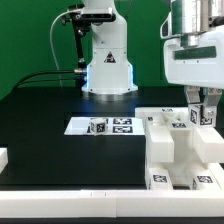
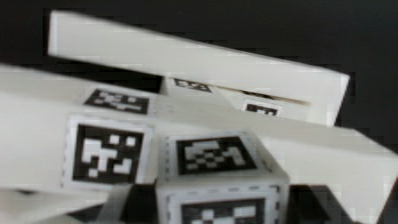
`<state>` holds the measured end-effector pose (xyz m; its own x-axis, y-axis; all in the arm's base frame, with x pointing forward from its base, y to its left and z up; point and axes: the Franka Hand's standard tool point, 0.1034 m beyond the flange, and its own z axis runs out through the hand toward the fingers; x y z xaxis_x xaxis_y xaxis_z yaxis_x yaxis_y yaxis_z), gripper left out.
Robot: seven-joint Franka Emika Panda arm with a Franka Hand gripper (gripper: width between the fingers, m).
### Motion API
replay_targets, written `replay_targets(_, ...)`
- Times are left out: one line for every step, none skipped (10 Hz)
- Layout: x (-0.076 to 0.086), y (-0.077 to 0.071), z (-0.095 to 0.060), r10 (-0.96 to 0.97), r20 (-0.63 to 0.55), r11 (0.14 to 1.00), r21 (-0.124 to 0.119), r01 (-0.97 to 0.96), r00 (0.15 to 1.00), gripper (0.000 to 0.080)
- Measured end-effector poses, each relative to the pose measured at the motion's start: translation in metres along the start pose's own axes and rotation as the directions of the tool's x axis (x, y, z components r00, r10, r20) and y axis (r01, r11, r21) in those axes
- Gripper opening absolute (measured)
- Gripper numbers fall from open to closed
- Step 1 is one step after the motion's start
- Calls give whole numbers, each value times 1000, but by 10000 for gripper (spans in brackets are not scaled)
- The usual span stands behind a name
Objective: Assemble chair
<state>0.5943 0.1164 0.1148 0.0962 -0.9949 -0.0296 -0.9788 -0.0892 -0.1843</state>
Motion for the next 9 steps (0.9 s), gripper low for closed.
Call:
replay_targets(0, 0, 0, 90, 6, 996, 0, -90, 996, 282)
replay_targets(0, 0, 0, 142, 6, 990, 0, -142, 990, 282)
replay_targets(0, 0, 0, 180, 6, 984, 0, -180, 984, 284)
replay_targets(0, 1, 0, 268, 11, 963, 2, -268, 963, 284)
replay_targets(1, 1, 0, 332, 12, 943, 4, -332, 943, 284)
replay_targets(2, 1, 0, 370, 11, 929, 4, -370, 929, 284)
replay_targets(2, 1, 0, 371, 11, 929, 4, -371, 929, 284)
replay_targets(2, 1, 0, 366, 11, 931, 4, -366, 931, 284)
replay_targets(2, 1, 0, 365, 11, 931, 4, -365, 931, 284)
